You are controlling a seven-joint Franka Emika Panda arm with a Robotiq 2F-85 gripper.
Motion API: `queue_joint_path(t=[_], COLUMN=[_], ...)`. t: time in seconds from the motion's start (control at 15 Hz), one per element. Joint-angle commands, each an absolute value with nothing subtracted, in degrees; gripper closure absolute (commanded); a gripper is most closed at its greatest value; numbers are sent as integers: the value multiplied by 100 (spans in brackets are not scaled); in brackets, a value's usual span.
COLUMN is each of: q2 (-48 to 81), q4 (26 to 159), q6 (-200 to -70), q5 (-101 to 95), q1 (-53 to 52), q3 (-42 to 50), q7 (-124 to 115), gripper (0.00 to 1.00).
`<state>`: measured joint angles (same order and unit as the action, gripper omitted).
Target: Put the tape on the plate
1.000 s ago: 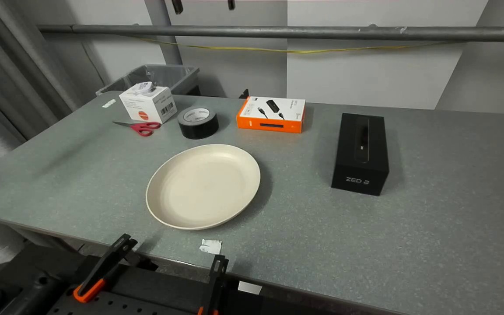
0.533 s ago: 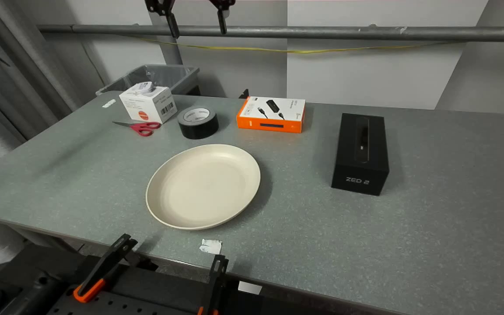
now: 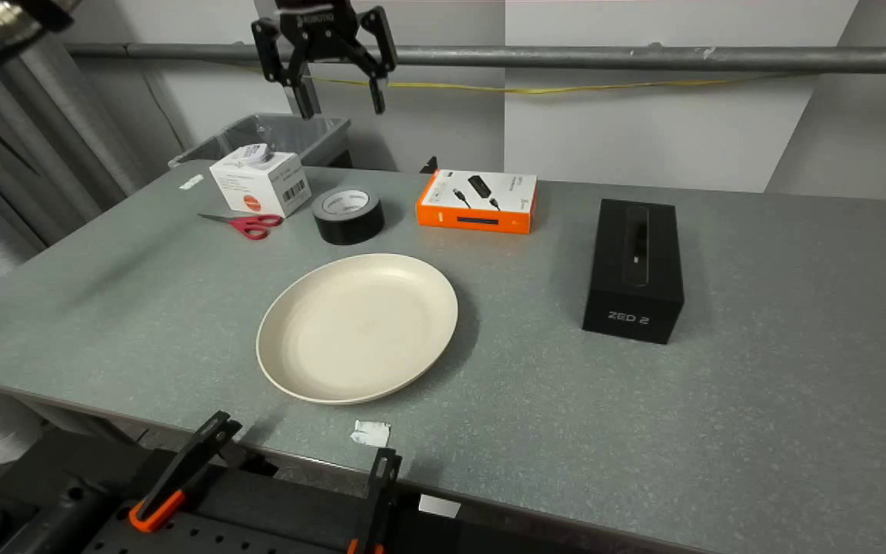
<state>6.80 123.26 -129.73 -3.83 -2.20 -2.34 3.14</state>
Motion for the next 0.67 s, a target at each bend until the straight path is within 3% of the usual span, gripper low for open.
queue_joint_path(t=[0.0,0.6], q2=[2066,4030], q4=[11268,9420], q6=[-13040,-12498], q5=[-1043,-1105], q1=[-506,-838], q3=[-225,-21], q7=[-622,-885], gripper=[0,0])
